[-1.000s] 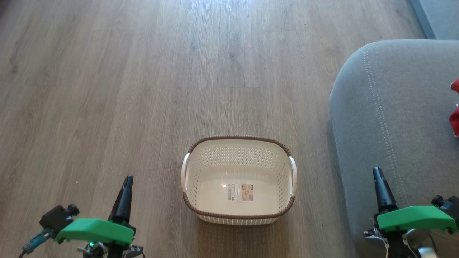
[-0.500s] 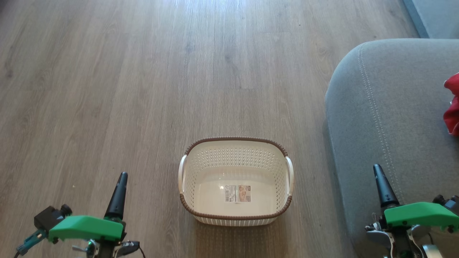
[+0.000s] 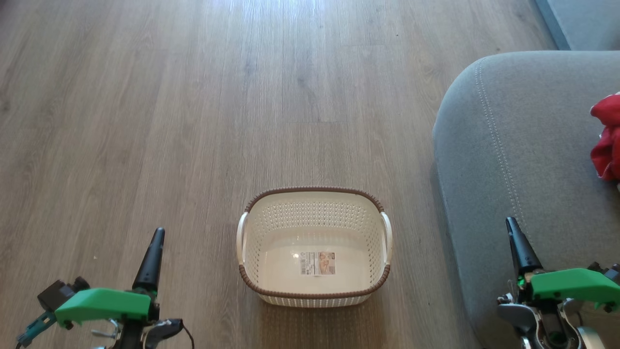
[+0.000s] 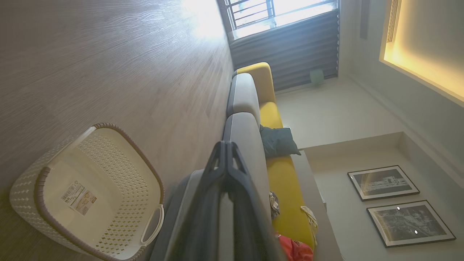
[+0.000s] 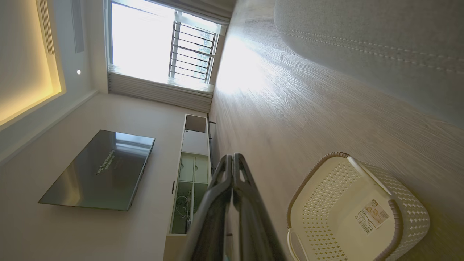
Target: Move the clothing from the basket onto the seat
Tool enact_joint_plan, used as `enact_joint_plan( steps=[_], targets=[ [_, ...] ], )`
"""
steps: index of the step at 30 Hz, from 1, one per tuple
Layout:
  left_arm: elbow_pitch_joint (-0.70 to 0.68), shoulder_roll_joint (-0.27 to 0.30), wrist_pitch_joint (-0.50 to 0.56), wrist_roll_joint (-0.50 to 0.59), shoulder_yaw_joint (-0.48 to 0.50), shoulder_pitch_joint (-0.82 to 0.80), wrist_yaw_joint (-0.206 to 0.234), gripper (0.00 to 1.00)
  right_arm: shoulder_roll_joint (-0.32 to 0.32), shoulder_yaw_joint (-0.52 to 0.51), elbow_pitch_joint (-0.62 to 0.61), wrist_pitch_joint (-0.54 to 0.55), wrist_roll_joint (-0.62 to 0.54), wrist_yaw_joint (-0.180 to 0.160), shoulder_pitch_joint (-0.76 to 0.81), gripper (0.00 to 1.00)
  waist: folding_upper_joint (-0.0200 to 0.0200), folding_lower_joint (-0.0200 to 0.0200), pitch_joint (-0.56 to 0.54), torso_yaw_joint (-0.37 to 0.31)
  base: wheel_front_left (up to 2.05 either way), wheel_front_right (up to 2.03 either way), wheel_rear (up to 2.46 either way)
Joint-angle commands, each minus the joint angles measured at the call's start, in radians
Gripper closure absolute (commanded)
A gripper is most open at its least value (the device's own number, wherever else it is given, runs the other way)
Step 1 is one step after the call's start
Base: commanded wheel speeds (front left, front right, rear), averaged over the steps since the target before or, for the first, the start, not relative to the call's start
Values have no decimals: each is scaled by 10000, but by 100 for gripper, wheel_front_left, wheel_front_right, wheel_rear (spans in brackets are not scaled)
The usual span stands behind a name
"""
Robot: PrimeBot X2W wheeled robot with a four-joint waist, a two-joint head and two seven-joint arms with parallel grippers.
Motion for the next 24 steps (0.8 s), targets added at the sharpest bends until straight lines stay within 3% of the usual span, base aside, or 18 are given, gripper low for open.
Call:
enact_joint_plan(
  steps=[1,24],
  targets=[
    [-272,139,110,-304,351,-573,-14,100,-183,138,-269,102,313,68,-559,100,0,0,-6,-18,0,0,0],
    [-178,113,721,-2431,787,-820,-17,100,-173,-23,-108,703,2455,81,-860,100,0,0,-86,-263,0,0,0]
  ],
)
